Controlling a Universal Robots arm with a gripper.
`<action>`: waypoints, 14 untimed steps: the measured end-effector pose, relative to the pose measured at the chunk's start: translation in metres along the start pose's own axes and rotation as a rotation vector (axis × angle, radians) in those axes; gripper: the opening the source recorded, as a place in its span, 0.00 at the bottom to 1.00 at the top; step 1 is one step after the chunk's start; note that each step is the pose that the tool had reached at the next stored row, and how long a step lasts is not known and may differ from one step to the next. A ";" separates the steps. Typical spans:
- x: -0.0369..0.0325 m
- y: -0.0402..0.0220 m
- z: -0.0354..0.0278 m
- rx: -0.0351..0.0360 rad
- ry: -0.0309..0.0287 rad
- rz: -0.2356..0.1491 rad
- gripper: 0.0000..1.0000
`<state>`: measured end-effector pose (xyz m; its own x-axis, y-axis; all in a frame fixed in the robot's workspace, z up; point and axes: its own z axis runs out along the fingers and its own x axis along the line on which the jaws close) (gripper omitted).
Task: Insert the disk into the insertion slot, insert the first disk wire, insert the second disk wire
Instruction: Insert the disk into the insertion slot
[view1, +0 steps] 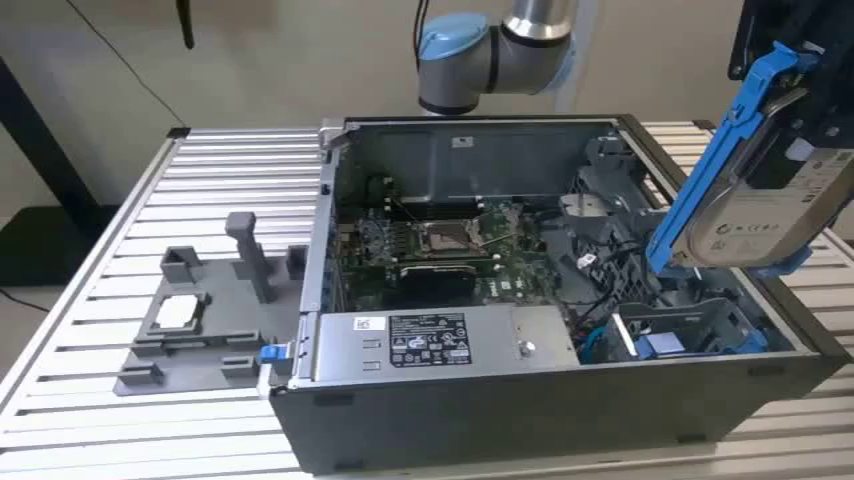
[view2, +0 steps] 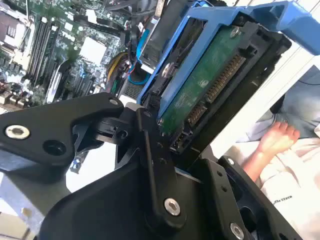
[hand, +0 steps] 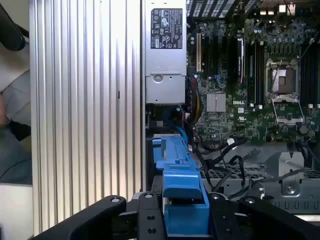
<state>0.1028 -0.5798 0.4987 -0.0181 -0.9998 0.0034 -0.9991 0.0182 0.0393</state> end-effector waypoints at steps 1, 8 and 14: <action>0.0000 0.0000 0.0000 0.0000 0.0000 0.000 0.33; 0.0000 0.0000 0.0000 0.0000 0.0000 0.000 0.33; 0.0000 -0.0001 0.0011 0.0005 0.0000 0.000 0.33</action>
<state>0.1028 -0.5798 0.4976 -0.0181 -0.9998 0.0034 -0.9991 0.0183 0.0389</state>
